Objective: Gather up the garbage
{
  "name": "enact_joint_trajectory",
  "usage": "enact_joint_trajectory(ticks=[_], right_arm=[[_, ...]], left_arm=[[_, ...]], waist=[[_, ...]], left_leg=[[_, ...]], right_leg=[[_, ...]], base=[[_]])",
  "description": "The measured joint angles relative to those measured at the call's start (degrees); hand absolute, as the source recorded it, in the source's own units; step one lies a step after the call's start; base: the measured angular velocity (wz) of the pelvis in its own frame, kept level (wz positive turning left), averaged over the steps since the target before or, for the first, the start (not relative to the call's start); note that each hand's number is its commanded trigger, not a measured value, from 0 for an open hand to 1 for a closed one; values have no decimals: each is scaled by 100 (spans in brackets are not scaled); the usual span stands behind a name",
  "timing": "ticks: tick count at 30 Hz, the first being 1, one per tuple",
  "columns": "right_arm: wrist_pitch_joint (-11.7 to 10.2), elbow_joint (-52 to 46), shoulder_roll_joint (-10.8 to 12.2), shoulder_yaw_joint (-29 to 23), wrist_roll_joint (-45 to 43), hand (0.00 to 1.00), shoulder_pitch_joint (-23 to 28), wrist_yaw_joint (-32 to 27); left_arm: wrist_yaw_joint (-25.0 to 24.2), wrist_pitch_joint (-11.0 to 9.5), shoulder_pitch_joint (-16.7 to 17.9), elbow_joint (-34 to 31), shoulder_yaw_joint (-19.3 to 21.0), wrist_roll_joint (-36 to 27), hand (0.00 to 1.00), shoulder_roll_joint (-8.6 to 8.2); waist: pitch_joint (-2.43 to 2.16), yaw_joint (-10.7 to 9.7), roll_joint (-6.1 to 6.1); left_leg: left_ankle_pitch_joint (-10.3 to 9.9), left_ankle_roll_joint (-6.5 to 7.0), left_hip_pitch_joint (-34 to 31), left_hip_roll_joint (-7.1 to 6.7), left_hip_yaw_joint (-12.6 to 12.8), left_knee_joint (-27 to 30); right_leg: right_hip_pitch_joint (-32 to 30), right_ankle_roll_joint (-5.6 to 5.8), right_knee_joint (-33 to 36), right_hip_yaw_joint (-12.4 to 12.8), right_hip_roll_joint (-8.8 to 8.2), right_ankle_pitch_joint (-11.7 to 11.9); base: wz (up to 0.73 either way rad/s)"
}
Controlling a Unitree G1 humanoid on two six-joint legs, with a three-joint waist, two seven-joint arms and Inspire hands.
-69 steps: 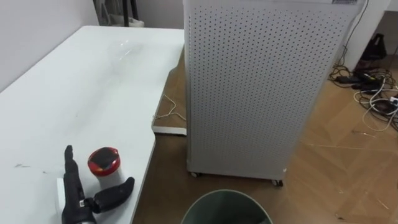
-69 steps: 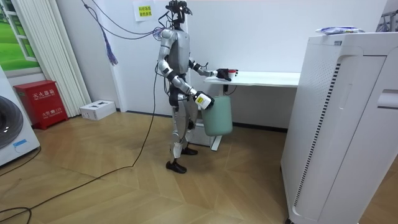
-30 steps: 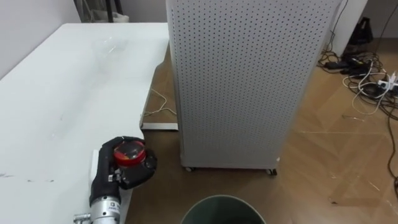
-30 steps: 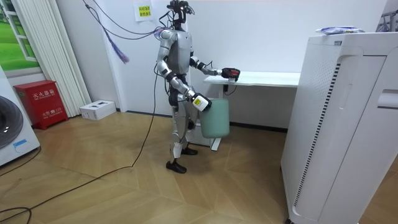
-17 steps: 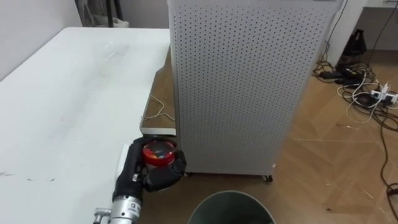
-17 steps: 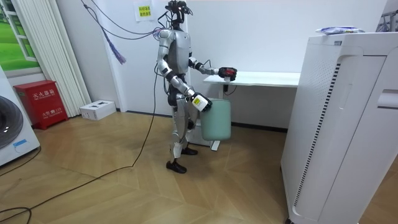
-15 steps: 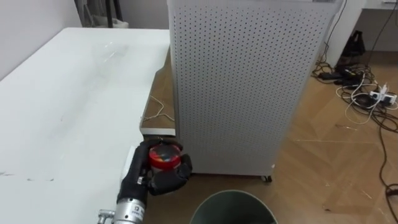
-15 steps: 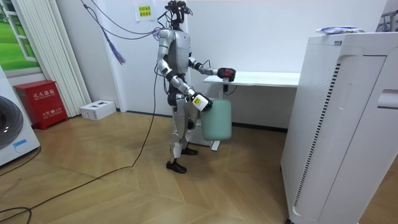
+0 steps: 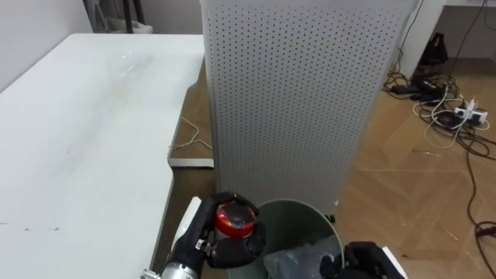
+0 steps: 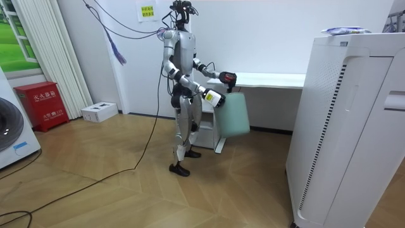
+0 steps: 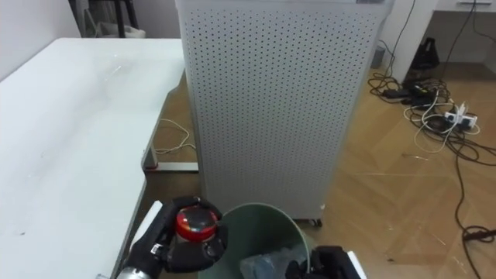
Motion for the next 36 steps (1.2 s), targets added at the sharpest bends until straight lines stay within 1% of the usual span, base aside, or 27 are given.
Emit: enact_joint_trajectory(ticks=[3, 4, 5, 6, 7, 9, 10, 12, 14, 16, 18, 21, 23, 26, 29, 36], right_arm=[[0, -308, 33, 8, 2, 100, 1, 18], [-4, -426, 44, 11, 2, 100, 0, 26], [-5, -493, 46, 15, 15, 100, 0, 55], [-5, -516, 54, 14, 26, 100, -2, 72], [-6, -540, 84, 15, 55, 100, -3, 95], [-6, -542, 158, 18, 66, 100, -3, 140], [-5, -542, 187, 22, 66, 100, -3, 176], [-5, -542, 208, 24, 63, 100, -3, 266], [-5, -542, 232, 26, 63, 100, -2, 331], [-5, -541, 259, 34, 52, 100, -2, 340], [-5, -541, 272, 39, 53, 100, -2, 377], [-4, -541, 254, 218, -9, 100, 5, 464], [25, -519, 263, 344, -6, 100, 9, 564], [25, -518, 255, 429, 3, 100, 28, 592], [25, -517, 253, 449, 17, 100, 51, 606], [25, -517, 253, 472, 51, 100, 85, 610]], left_arm=[[-5, 0, 32, 0, -120, 19, 100, -56], [-14, 0, 55, 0, -171, 18, 98, -76], [-22, 0, 73, 0, -244, 14, 87, -83], [-42, 0, 82, 0, -271, 13, 53, -90], [-79, 0, 96, 1, -310, 10, 0, -106], [-124, 0, 101, 2, -357, 10, 0, -115], [-133, 0, 101, 2, -363, 9, 0, -130], [-148, 0, 104, 5, -365, 20, 0, -139], [-154, 0, 103, 30, -363, 67, 0, -145], [-154, 0, 103, 86, -364, 62, 0, -160], [-154, 0, 101, 121, -362, 66, 0, -181], [-154, 0, 101, 171, -363, 67, 0, -181], [-151, 0, 94, 174, -353, 85, 0, -193], [-108, 1, 98, 221, -354, 184, 0, -160], [-87, 1, 98, 234, -356, 181, 0, -145], [-60, 1, 98, 269, -359, 187, 0, -150]], waist=[[14, -5, 17], [22, -20, 26], [24, -21, 28], [24, -19, 27], [27, -11, 23], [29, -15, 21], [39, -15, 20], [43, -15, 21], [60, -56, 24], [64, -62, 30], [63, -86, 30], [63, -98, 31], [61, -84, 30], [61, -88, 31], [59, -106, 29], [52, -101, 46]], left_leg=[[0, 0, 3, 1, 1, 0], [0, 0, 0, 1, 1, -1], [0, 0, 3, 2, 1, -2], [0, 0, 5, 3, 1, -4], [0, 0, 16, 4, 3, -9], [0, 0, 30, 5, 11, -9], [0, 0, 52, 7, 42, -18], [-1, -1, 75, 13, 78, -39], [-2, -2, 80, 14, 85, -96], [-1, -3, 101, 23, 118, -107], [1, -6, 103, 23, 129, -123], [4, -10, 71, 26, 168, -116], [4, -10, 4, 37, 266, -116], [4, -10, -79, 36, 275, -100], [4, -10, -88, 34, 275, -105], [4, -11, -100, 40, 275, -115]], right_leg=[[1, 0, -5, -9, -2, 0], [-3, 0, -5, -10, -2, -1], [1, 0, -5, -13, -1, -1], [2, 0, -5, -16, -1, -1], [3, 0, -5, -13, -1, -1], [7, 0, -1, -10, -2, -1], [4, 0, 7, 3, -6, -1], [6, -1, 14, -3, -10, 0], [0, -6, 16, -10, -9, 4], [-10, -8, 29, -4, -7, 4], [-28, -8, 29, 3, -5, 4], [-98, -9, 39, 8, -5, 5], [-229, -9, 90, 5, -10, 5], [-332, -9, 104, 5, -25, 5], [-308, -10, 28, 4, -21, 7], [-306, -19, -7, 6, -6, 13]], base=[[0], [0], [0], [0], [0], [-3], [-12], [-12], [-4], [-8], [-7], [-9], [-15], [-8], [-1], [0]])
